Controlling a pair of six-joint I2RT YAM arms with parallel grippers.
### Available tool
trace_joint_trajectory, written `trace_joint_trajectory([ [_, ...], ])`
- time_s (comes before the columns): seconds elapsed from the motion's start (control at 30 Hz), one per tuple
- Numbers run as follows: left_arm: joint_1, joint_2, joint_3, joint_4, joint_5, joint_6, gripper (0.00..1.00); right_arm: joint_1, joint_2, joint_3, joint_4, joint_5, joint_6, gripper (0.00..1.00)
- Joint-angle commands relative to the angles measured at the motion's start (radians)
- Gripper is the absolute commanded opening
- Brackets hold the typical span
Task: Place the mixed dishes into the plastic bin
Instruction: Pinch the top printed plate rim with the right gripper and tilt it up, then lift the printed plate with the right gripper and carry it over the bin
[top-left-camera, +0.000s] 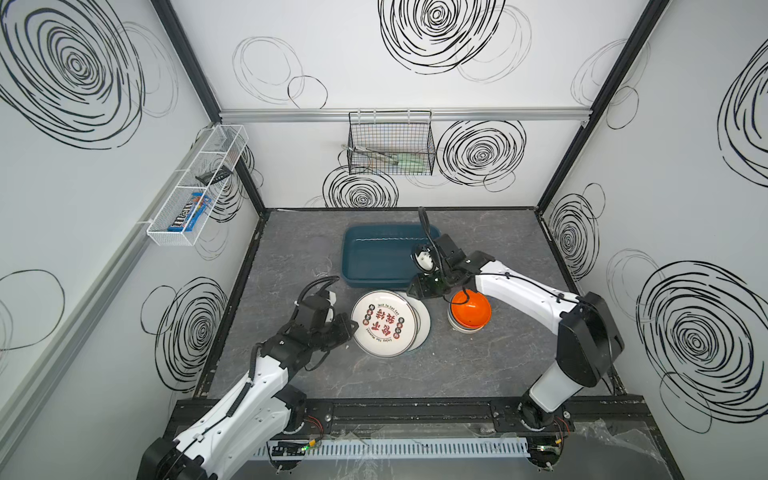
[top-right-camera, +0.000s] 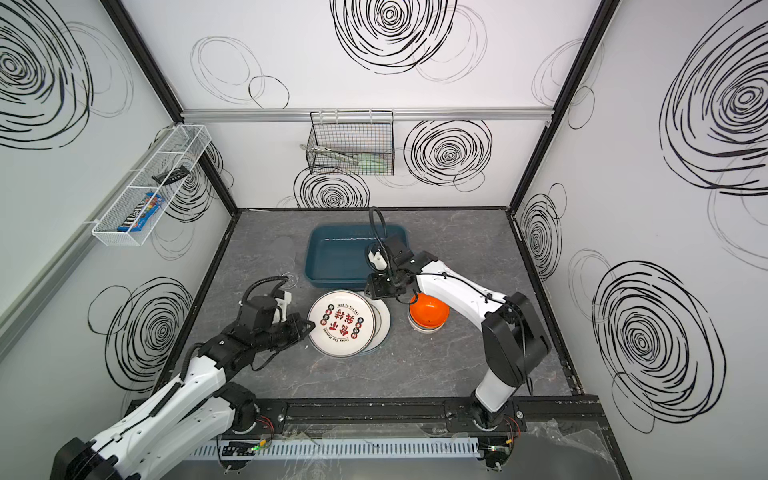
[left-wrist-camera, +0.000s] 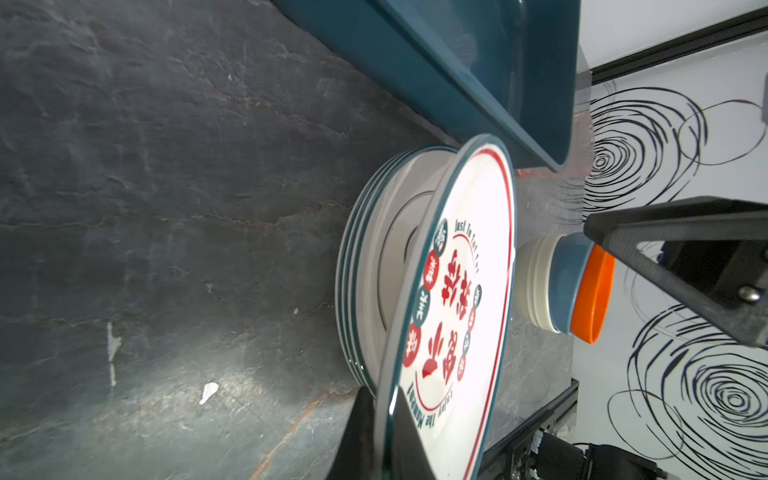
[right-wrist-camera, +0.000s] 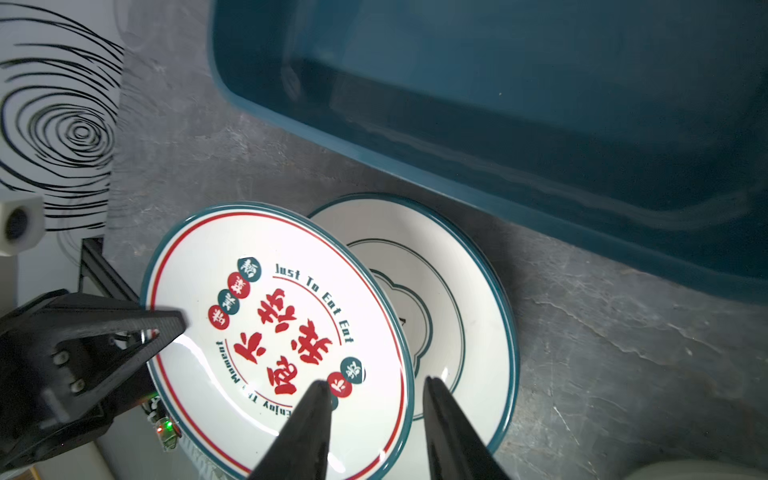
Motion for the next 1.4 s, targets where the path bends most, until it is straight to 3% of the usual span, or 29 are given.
trace_joint_trajectory([
  [0.0,0.022,-0.034,0.063,0.036,0.045,-0.003,0.00,-0.050,-0.061,-0.044,0.049,-0.104,0.023,0.44],
  [0.4,0.082,-0.025,0.144,0.135,0.112,-0.088,0.00,-0.175,-0.171,-0.162,0.231,-0.368,0.111,0.53],
  [0.7,0.090,0.018,0.167,0.246,0.156,-0.163,0.00,-0.181,-0.160,-0.200,0.344,-0.495,0.181,0.50],
  [1.23,0.093,0.040,0.164,0.296,0.170,-0.191,0.02,-0.167,-0.105,-0.165,0.391,-0.497,0.210,0.10],
  [1.37,0.099,0.030,0.160,0.281,0.169,-0.185,0.19,-0.169,-0.103,-0.153,0.392,-0.466,0.207,0.02],
])
